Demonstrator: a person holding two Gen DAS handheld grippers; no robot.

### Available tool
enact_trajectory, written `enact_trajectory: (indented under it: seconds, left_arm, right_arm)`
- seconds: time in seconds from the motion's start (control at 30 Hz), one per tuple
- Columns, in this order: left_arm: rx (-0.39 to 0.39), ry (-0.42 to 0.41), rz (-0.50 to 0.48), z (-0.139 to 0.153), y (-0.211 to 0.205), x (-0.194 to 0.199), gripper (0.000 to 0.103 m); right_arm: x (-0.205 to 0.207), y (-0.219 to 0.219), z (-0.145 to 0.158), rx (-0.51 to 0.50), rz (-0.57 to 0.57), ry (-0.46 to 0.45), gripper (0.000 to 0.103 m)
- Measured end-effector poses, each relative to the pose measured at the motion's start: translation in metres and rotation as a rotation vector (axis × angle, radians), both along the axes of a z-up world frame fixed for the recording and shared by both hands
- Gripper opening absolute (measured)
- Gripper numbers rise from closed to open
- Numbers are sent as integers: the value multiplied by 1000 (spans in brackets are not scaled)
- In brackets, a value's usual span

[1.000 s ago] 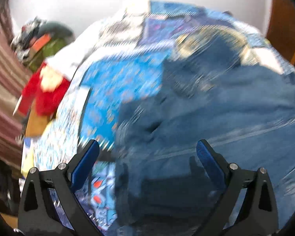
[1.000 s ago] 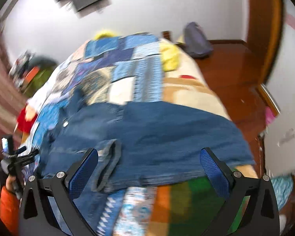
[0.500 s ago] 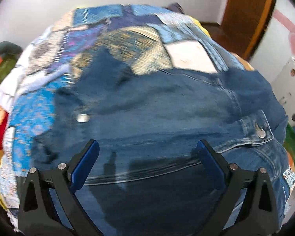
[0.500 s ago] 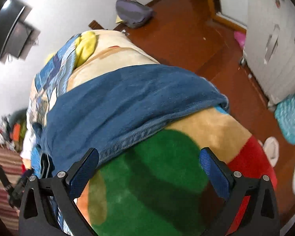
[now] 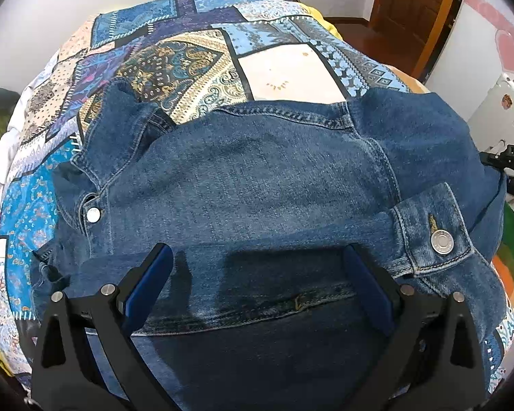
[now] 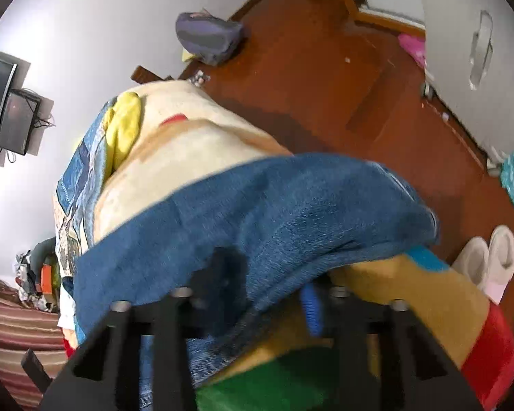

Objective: Fold large clothes

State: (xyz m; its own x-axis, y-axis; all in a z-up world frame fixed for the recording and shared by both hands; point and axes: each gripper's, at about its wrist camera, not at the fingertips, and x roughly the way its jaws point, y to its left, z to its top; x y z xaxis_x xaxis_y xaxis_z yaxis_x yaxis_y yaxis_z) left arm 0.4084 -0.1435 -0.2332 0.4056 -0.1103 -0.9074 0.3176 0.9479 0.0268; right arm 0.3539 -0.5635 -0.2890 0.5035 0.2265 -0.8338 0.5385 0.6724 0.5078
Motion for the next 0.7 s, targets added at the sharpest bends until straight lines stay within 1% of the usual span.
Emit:
enact_trajectory:
  seconds: [0.07,0.13,0.2,0.33,0.43,0.5,0.53,0.6,0.7]
  left_arm:
    - [-3,-19,5,6,3,-3,100]
    - [-12,-41,9,14,7,-6,100]
    - [-13,-65,15,21,11,-9,100]
    - [-14,-126,23,41,23,-17,100]
    - [-10,-191,32,60,35,-27,100]
    - [-10,-223,34,69,41,-33,100]
    - [-12,-247,37,77,47,-38,100]
    - [-15,-272,41,85,55,-44,100]
    - [-16,-312,57,97,72,-54,100]
  right_arm:
    - [2,4,12,-28,6,-25,15]
    - [3,10,25,-65,26,-56,13]
    - [3,21,49,-131,51,-105,12]
    - [1,47,103,-185,114,-228,10]
    - [1,83,153,-241,194,-335,10]
    - [3,111,180,-247,254,-394,10]
    - [3,124,188,-244,278,-414,10]
    - [7,161,208,-220,356,-463,10]
    - [12,212,220,-176,450,-496,10]
